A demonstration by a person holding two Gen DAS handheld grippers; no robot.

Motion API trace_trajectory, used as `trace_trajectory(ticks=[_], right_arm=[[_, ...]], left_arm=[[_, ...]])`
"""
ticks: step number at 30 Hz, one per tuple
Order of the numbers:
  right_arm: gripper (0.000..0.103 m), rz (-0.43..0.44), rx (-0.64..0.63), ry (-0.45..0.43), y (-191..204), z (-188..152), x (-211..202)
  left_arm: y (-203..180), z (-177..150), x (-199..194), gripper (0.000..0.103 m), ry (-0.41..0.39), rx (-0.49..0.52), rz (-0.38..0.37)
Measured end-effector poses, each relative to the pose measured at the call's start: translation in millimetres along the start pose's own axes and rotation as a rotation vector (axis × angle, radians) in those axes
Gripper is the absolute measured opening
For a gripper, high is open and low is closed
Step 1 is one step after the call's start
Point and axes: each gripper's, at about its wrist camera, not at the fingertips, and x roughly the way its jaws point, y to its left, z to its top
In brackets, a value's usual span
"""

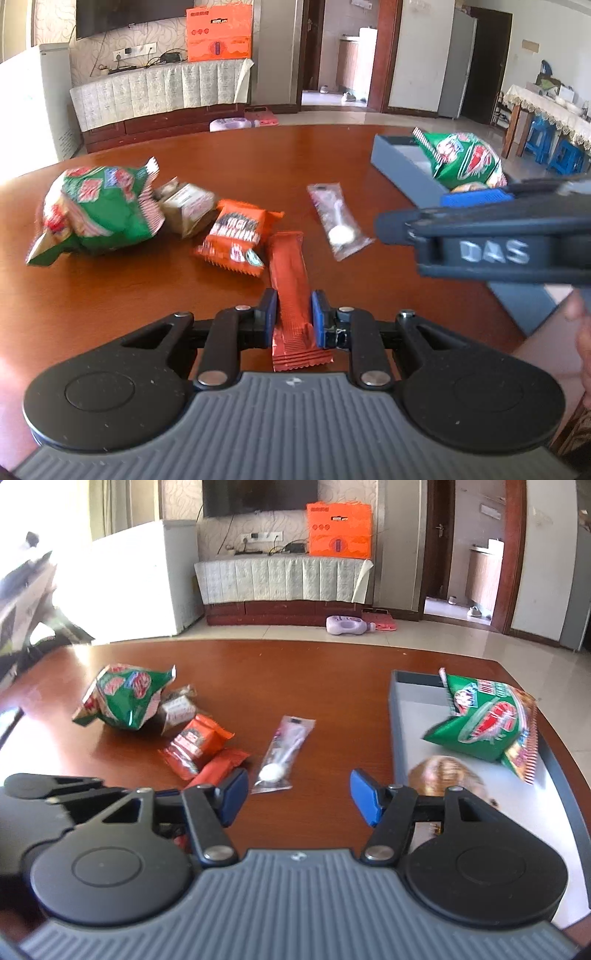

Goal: Organize snacks
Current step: 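Grasp the red-orange stick snack with the left tool while the right tool grasps the lollipop packet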

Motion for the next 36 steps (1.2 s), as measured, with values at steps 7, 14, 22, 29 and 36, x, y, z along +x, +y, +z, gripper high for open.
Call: trace_trajectory(ticks=[7, 14, 22, 29, 36], right_arm=[[0.065, -0.025, 0.022, 0.022, 15, 2, 25], [0.064, -0.055, -0.018, 0.068, 19, -1, 42], [0.061, -0.046, 0.0, 0.097, 8, 3, 57], [0.031, 0.013, 0.001, 0.114, 7, 6, 55], [0.03, 0.039, 0.014, 0.115, 1, 4, 37]], left_arm=[[15, -6, -6, 0.024, 0.001, -0.007, -0.012], [9, -3, 3, 0.035, 0.006, 0.002, -0.02], [3, -1, 9, 0.049, -0.003, 0.024, -0.029], [10, 0, 10, 0.025, -0.008, 0.009, -0.034], [5, 0, 11, 0.025, -0.012, 0.025, -0.018]])
